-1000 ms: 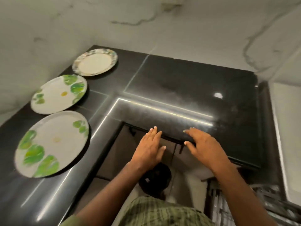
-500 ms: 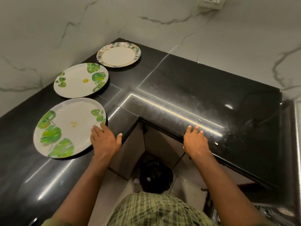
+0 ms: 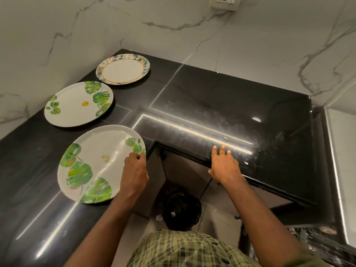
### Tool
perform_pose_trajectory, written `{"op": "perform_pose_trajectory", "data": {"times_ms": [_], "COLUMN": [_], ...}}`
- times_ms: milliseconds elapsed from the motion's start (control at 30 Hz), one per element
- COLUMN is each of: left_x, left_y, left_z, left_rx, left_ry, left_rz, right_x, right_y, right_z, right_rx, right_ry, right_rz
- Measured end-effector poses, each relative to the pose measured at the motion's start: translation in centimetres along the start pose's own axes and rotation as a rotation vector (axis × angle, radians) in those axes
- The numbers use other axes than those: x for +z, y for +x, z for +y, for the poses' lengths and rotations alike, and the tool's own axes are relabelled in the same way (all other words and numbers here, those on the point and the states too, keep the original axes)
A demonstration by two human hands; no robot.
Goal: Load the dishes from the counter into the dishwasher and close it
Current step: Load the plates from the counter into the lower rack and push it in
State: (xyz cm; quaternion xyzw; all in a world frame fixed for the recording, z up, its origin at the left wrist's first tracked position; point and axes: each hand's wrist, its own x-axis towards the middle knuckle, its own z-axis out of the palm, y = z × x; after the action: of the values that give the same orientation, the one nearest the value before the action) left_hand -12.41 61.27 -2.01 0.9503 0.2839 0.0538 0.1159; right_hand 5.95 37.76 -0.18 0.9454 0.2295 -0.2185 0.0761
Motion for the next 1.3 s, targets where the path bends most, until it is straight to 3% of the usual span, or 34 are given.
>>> {"op": "perform_pose_trajectory", "data": {"times_ms": [133, 200, 267, 367, 400, 467, 533, 700, 933, 1167, 1300], "left_x": [-1.2, -1.7, -2.1, -2.0, -1.9, -1.5, -1.3, -1.5, 0.5, 3.5, 5.2], "left_y": [-0.7, -1.0, -1.3, -2.3, -2.8, -3.5, -3.9, -4.9, -7.0, -9.8, -12.3], "left_z": [3.0, 5.4, 7.9, 12.0, 13.3, 15.6, 17.6, 22.0, 27.8, 37.3, 43.5], "left_rx": [0.157, 0.257, 0.374, 0.568, 0.636, 0.763, 0.852, 1.092, 1.371, 1.453, 1.472], "left_ry": [-0.083, -0.142, -0.192, -0.275, -0.287, -0.304, -0.312, -0.381, -0.439, -0.358, -0.247], "left_rz": [0.057, 0.065, 0.054, 0.001, -0.014, -0.049, -0.098, -0.192, -0.283, -0.364, -0.48], "right_x": [-1.4, -2.0, -2.7, -3.0, -2.8, -1.9, -0.7, 1.3, 3.9, 6.6, 9.1], "right_y": [-1.7, -3.1, -4.9, -6.8, -7.2, -7.7, -8.4, -11.6, -19.0, -29.1, -34.4], "right_z": [0.9, 1.0, 0.5, -0.3, -0.4, 0.6, 2.6, 9.4, 19.9, 29.6, 33.9], "right_rx": [-0.045, -0.022, 0.036, 0.072, 0.078, 0.176, 0.274, 0.385, 0.601, 0.899, 1.084], "right_ry": [0.186, 0.39, 0.8, 1.63, 1.808, 1.975, 2.009, 2.083, 1.929, 1.772, 1.812], "right_rz": [-0.018, 0.056, 0.084, -0.202, -0.211, -0.031, 0.156, 0.429, 0.935, 1.188, 1.327]}}
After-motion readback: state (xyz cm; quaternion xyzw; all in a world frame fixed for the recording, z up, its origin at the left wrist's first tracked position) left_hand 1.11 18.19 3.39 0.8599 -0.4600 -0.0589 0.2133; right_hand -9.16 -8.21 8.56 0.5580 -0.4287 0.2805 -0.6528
